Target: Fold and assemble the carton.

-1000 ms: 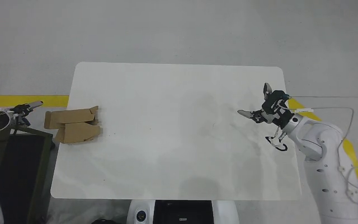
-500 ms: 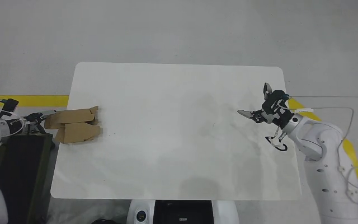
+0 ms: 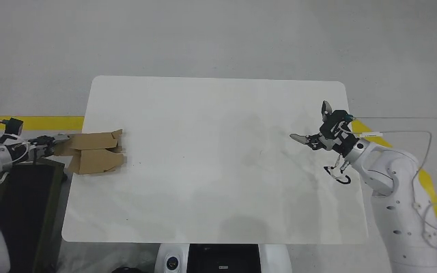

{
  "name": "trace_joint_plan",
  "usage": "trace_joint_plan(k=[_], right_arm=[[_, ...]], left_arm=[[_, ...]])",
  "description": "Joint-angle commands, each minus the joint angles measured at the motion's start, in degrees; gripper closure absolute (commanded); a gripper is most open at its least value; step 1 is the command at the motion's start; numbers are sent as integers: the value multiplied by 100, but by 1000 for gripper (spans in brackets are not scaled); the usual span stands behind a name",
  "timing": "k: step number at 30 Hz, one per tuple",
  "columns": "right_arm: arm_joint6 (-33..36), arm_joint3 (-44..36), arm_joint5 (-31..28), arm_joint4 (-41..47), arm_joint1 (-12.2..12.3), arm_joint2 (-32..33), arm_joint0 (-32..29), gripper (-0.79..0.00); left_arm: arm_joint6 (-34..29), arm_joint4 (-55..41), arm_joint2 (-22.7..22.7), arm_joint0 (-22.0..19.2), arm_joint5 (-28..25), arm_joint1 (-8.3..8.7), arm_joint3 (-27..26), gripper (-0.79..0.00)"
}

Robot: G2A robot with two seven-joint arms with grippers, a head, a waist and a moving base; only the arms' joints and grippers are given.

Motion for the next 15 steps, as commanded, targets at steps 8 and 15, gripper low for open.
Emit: trace_joint_plan(k=[8,15], right_arm=[[0,0,0,0,0,0,0,-785],[0,0,0,0,0,0,0,-785]], left_arm=[[-510,-864,-212,-126,-99,24,-156,0],[-768,-1802,-221,-54,159,-69,-718,0]])
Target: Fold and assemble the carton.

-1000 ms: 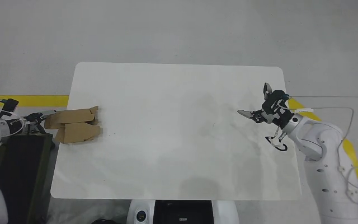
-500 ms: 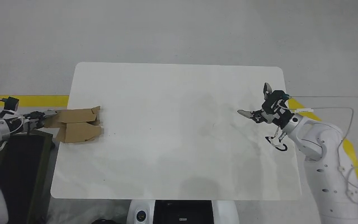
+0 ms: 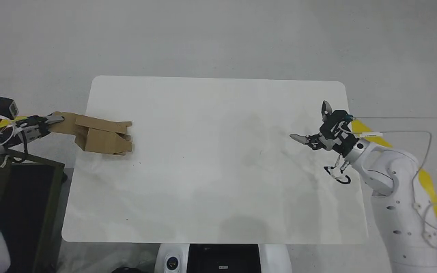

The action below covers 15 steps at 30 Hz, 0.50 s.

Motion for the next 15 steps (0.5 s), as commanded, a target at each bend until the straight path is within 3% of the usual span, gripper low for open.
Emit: trace_joint_plan(k=[1,7,15], right_arm=[[0,0,0,0,0,0,0,-785],[0,0,0,0,0,0,0,-785],[0,0,0,0,0,0,0,-785]], left_arm=[[-54,-300,24,57,55,-37,-204,0],[-108,-1042,179,265,109,-173,-849,0],[219,-1783,818,360,192,-511,-1821,0]])
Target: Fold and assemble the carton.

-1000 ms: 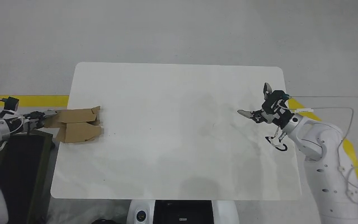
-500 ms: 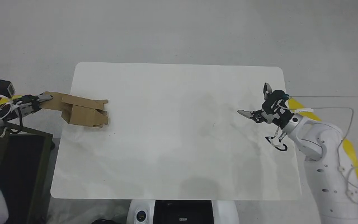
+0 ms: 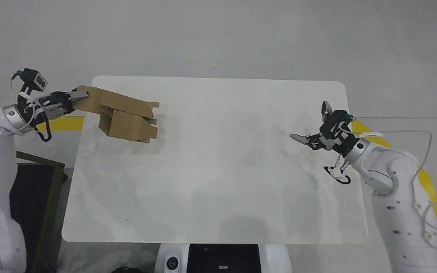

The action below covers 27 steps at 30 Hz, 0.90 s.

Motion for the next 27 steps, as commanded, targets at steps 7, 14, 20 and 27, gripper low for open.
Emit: trace_joint_plan(k=[7,14,20,27], right_arm=[[0,0,0,0,0,0,0,-785],[0,0,0,0,0,0,0,-785],[0,0,0,0,0,0,0,-785],[0,0,0,0,0,0,0,-785]], left_arm=[[295,-493,735,-206,-35,-306,-728,0],[306,-914,1513,-510,-215,-624,-1064,0],[313,-975,2079,-713,-486,-853,-1094,0],[208,-1023,2516,-716,-542,-1012,-1256,0]])
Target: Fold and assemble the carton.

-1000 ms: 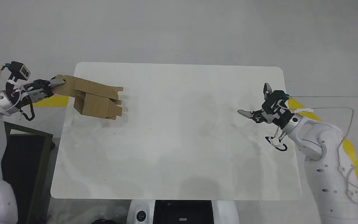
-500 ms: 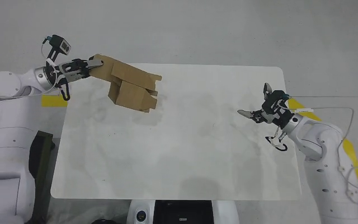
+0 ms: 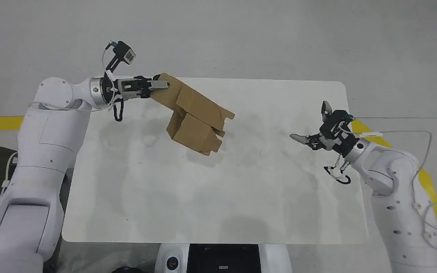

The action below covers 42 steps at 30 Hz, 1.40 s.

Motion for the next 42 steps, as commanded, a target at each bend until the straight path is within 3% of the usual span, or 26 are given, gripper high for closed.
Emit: trace_joint_plan(k=[1,9,18,24,29,42], right_arm=[[0,0,0,0,0,0,0,-785],[0,0,0,0,0,0,0,-785],[29,63,17,339,-17,-118,-21,-785],[684,496,-253,1625,-60,-647,478,-785],[1422,1024,-520,3234,-117,-1281,1049,-785],[3945,1999,-743,7021,-230,-2998,2429,-785]], left_arm=[[-19,3,83,73,23,-14,-121,0],[-152,-8,177,394,155,42,-868,0],[-205,85,116,631,208,172,-1129,0],[-205,205,127,750,208,255,-1299,0],[-160,284,191,824,163,313,-1431,0],[15,-42,452,1026,-13,467,-1976,0]])
